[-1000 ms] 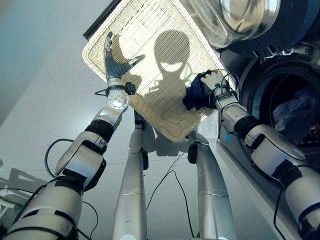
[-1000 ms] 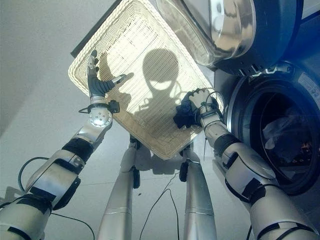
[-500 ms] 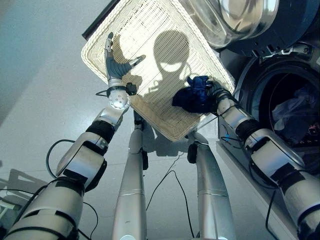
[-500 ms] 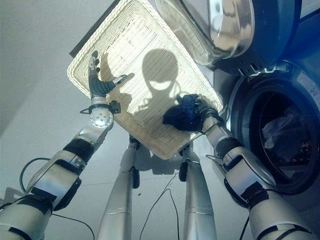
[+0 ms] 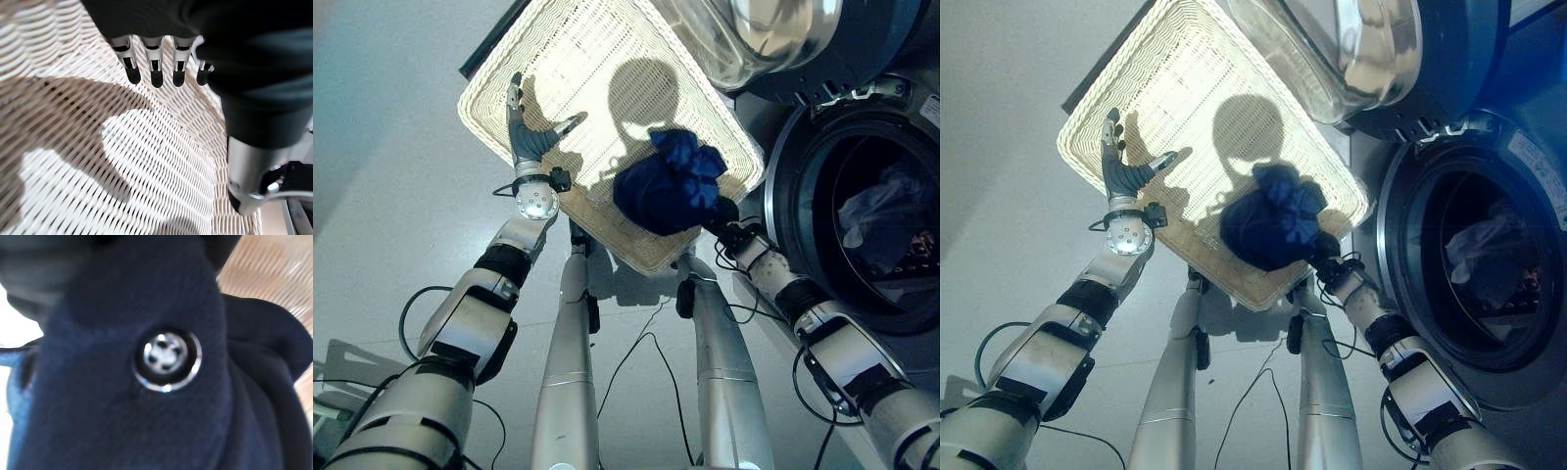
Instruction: Put the clothes into the washing machine.
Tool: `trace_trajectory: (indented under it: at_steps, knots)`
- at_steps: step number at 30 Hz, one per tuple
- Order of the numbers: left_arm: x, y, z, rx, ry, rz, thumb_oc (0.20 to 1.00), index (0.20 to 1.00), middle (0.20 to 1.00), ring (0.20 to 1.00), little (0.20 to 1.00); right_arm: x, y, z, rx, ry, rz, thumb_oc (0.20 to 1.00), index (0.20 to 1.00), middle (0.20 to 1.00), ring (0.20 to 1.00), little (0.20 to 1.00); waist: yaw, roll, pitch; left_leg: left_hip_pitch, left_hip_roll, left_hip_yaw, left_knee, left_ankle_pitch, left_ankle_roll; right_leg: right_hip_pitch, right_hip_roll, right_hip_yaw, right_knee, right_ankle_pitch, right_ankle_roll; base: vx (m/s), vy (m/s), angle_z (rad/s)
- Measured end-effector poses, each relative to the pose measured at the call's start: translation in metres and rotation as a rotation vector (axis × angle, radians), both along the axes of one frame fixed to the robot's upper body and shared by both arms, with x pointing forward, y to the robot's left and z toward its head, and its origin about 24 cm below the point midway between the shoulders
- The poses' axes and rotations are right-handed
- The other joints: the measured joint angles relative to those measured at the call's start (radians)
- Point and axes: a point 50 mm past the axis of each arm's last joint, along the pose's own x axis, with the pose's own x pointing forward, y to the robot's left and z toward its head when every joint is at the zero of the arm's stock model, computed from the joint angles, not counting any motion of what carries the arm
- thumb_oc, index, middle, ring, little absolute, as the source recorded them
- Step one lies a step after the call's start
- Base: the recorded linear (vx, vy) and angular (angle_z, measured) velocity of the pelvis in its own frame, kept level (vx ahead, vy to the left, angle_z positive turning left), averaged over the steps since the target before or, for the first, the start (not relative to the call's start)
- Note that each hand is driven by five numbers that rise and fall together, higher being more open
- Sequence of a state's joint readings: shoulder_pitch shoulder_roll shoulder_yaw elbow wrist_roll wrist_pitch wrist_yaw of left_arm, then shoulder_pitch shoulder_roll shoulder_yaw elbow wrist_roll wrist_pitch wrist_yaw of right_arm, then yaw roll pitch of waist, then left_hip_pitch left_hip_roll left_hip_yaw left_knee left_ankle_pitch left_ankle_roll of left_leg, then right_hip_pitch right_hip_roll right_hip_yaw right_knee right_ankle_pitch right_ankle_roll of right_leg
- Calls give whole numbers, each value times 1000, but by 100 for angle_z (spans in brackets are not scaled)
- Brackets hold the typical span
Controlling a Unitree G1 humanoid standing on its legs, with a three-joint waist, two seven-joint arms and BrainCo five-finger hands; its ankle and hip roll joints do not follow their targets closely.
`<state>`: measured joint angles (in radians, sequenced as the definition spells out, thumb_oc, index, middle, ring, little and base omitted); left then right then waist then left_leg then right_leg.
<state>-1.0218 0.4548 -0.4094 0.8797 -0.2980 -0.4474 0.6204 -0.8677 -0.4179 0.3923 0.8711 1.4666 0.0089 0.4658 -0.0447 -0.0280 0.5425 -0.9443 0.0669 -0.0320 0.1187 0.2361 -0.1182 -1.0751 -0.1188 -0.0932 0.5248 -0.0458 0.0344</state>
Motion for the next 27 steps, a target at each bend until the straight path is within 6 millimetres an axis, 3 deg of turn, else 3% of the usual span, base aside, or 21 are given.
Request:
trace_trajectory:
  at_steps: [7,15,17,18,20,25,27]
  knots:
    - [-1,9,2,26,-8,-2,1000,1000,1000,1000,1000,0,-23,17,202,-88,-4,200,200,200,200,200,-16,0,0,-1,5,0,-2,-2,-2,1,5,0,-12,7,-9,-1,-2,-2]
    - [-5,34,1,27,-12,29,1000,1000,1000,1000,1000,-9,-100,12,420,-113,-309,200,200,200,200,200,-24,-1,1,0,10,2,-2,-2,-2,10,11,-2,-33,20,-10,-4,2,-2]
    - [-5,34,1,27,-12,29,1000,1000,1000,1000,1000,-9,-100,12,420,-113,-309,200,200,200,200,200,-24,-1,1,0,10,2,-2,-2,-2,10,11,-2,-33,20,-10,0,0,0]
    - [-5,36,1,33,-17,28,1000,1000,1000,1000,1000,-14,-116,5,442,-93,-387,200,200,200,200,200,-27,-3,2,0,12,2,-2,-3,-2,11,13,-1,-40,18,-6,0,0,0]
    - [-5,36,1,33,-17,28,1000,1000,1000,1000,1000,-14,-116,5,442,-93,-387,200,200,200,200,200,-27,-3,2,0,12,2,-2,-3,-2,11,13,-1,-40,18,-6,0,0,0]
    - [-7,44,0,33,-15,49,1000,1000,1000,1000,1000,-33,-156,-31,538,105,-694,200,200,200,200,200,-47,-5,2,3,16,7,-1,-6,-2,20,19,2,-59,28,-4,-2,4,-3]
    - [-7,43,3,23,-28,59,1000,1000,1000,1000,1000,-42,-173,-47,544,333,-939,200,200,200,200,200,-52,-5,2,2,17,18,-3,-8,1,20,21,10,-72,37,-1,-1,-1,-9]
